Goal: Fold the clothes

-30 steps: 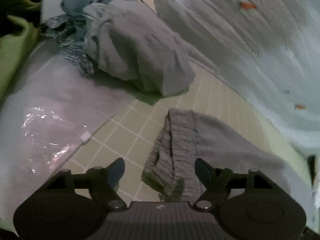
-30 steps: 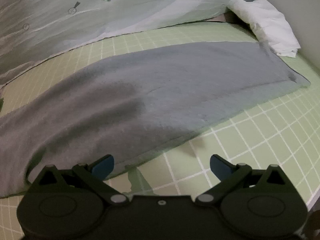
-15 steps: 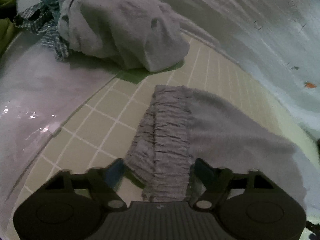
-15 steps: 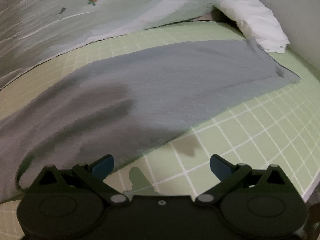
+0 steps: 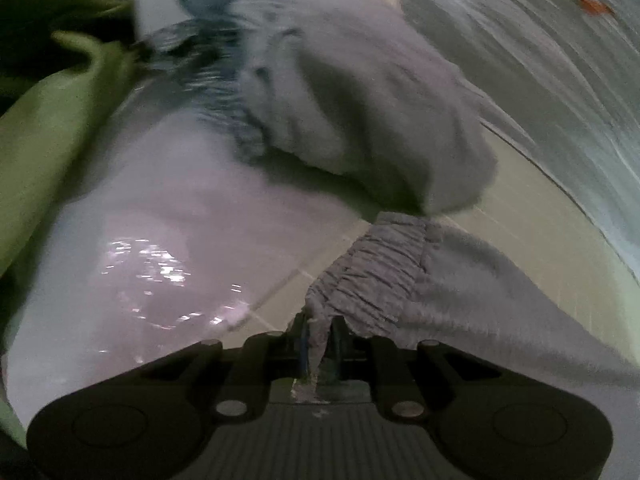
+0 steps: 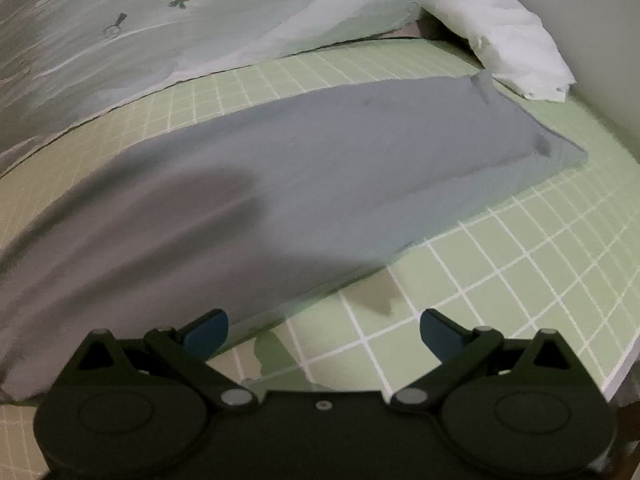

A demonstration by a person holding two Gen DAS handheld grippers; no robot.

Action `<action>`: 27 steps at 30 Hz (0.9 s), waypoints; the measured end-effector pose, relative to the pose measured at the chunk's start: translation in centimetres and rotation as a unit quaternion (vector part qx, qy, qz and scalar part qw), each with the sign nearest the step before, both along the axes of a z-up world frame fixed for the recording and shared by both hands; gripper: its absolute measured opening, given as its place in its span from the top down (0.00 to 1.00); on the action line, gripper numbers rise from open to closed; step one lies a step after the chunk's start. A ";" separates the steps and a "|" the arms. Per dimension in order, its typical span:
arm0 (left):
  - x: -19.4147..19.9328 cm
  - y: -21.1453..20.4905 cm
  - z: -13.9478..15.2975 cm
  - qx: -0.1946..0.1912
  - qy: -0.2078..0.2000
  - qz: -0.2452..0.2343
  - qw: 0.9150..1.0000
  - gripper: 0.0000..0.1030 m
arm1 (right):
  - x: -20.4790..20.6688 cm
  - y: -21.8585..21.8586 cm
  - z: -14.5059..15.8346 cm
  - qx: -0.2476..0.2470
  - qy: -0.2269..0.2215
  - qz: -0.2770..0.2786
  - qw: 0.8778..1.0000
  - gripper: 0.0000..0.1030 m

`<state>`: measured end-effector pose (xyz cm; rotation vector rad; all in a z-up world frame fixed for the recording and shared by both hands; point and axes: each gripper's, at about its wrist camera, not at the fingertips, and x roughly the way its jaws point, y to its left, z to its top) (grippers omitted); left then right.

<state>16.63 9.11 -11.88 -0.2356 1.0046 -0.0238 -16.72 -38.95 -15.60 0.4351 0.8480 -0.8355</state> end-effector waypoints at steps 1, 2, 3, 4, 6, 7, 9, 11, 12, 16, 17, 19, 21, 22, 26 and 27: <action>-0.1 0.1 0.3 -0.008 -0.002 0.001 1.000 0.88 | -0.1 -0.1 0.0 -0.002 0.001 0.003 1.000 0.00; -0.3 -0.2 0.7 -0.008 -0.007 -0.002 1.000 0.89 | -0.3 -0.2 0.0 -0.002 0.000 0.002 1.000 0.00; -0.6 -0.7 1.2 -0.005 -0.014 -0.005 1.000 0.89 | -0.5 -0.4 0.0 -0.001 0.000 0.001 1.000 0.00; -0.9 -1.4 1.8 -0.003 -0.024 -0.014 1.000 0.89 | -0.6 -0.7 0.0 0.002 -0.002 -0.004 1.000 0.00; -1.6 -3.3 3.2 0.003 -0.044 -0.035 0.998 0.89 | -1.0 -1.3 0.0 0.006 -0.005 -0.012 1.000 0.00; -1.9 -4.5 3.8 0.005 -0.052 -0.046 0.998 0.89 | -1.1 -1.6 0.0 0.008 -0.006 -0.015 1.000 0.00; -2.6 -7.0 5.0 0.016 -0.068 -0.069 0.995 0.90 | -1.3 -2.1 0.1 0.008 -0.006 -0.011 1.000 0.00; -3.4 -10.3 6.1 0.032 -0.085 -0.095 0.991 0.90 | -1.3 -2.5 0.2 0.003 -0.004 -0.002 1.000 0.00; -3.9 -12.0 6.6 0.040 -0.093 -0.111 0.989 0.90 | -1.5 -2.7 0.3 0.000 -0.003 0.004 1.000 0.00; -6.7 -19.7 8.4 0.059 -0.125 -0.187 0.973 0.90 | -2.5 -4.4 0.6 -0.003 -0.003 0.025 1.000 0.00; -7.6 -21.6 8.5 0.058 -0.128 -0.206 0.968 0.90 | -2.9 -5.0 0.8 -0.004 -0.002 0.030 1.000 0.00; -9.4 -25.9 8.5 0.054 -0.128 -0.246 0.959 0.90 | -4.0 -6.2 1.0 -0.008 0.001 0.036 0.999 0.00; -11.0 -29.8 7.8 0.049 -0.118 -0.282 0.951 0.89 | -5.2 -7.7 1.3 -0.012 0.004 0.039 0.999 0.00; -11.8 -31.8 7.1 0.047 -0.109 -0.301 0.946 0.87 | -5.8 -8.4 1.5 -0.014 0.005 0.038 0.999 0.00; -14.3 -38.4 4.3 0.053 -0.053 -0.362 0.929 0.69 | -8.5 -12.2 2.0 -0.018 0.007 0.020 1.000 0.00; -14.8 -39.2 4.1 0.057 -0.047 -0.369 0.927 0.67 | -9.0 -13.0 2.1 -0.018 0.006 0.015 1.000 0.00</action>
